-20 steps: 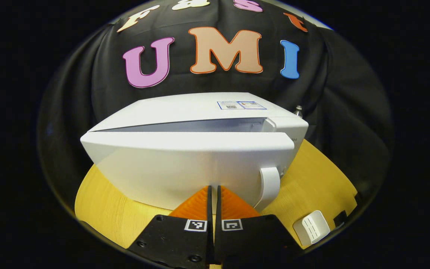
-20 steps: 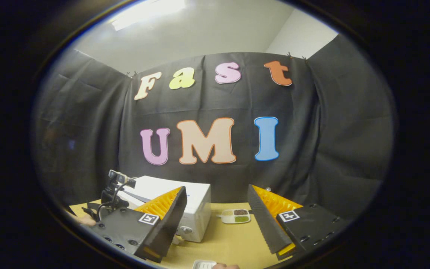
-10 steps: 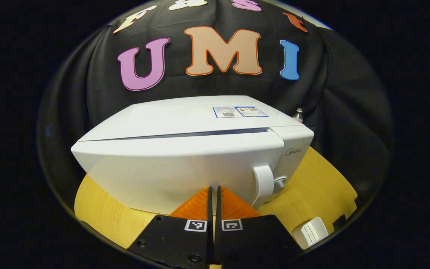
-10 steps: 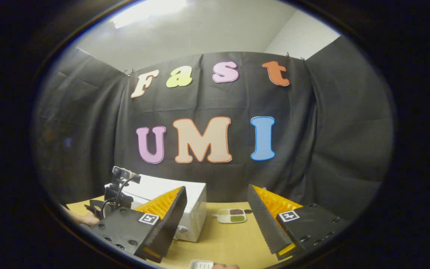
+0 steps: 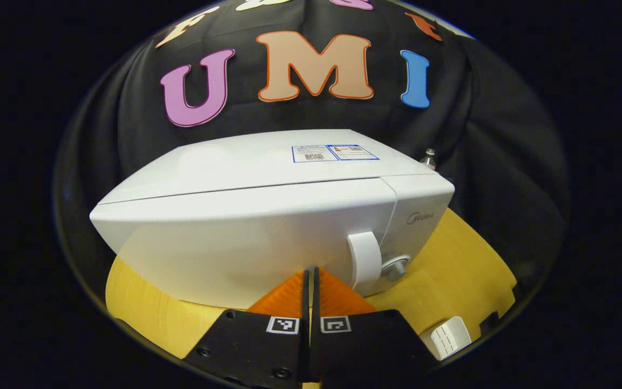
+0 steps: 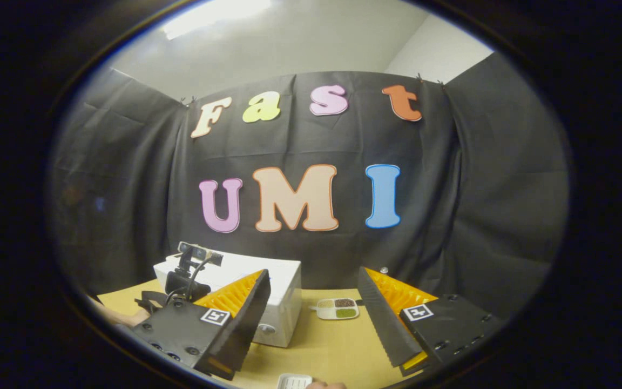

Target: Open the microwave oven with the left hand, put the food in, and close the microwave oven.

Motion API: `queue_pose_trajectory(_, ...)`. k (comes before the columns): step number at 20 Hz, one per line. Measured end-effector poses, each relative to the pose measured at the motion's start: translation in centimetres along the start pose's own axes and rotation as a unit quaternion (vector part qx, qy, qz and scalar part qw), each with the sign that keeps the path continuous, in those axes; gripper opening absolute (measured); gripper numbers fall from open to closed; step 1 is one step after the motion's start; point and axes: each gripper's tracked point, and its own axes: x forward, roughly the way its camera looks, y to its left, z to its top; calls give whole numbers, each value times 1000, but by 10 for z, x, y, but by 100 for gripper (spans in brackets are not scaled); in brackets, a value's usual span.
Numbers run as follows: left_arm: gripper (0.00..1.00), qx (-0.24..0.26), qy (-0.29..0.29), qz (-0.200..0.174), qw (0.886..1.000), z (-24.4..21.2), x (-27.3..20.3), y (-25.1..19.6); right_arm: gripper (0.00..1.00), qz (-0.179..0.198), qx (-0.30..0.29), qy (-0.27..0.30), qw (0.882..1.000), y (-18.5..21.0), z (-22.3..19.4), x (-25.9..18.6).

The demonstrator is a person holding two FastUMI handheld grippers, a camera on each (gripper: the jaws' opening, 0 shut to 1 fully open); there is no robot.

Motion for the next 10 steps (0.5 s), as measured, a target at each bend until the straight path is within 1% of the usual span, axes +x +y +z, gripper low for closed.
queue_pose_trajectory(2, 0, 13, -8, -8, 1000, 4, -6, -6, 92, -2, -2, 2, 1000, -1, -1, -2)
queue_pose_trajectory(5, 0, 15, -42, -34, 998, 17, -32, -21, 92, -9, -2, 4, 1000, -2, -2, -2)
queue_pose_trajectory(6, 0, 20, -50, -32, 998, 19, -44, -23, 92, -8, -1, 5, 1000, -1, -3, -2)
queue_pose_trajectory(8, 0, 40, -54, -8, 998, 23, -70, -14, 92, -7, -5, 7, 1000, 0, -6, -1)
queue_pose_trajectory(10, 0, 39, -77, 0, 996, 38, -101, -12, 92, -4, -3, 18, 1000, 3, -14, 1)
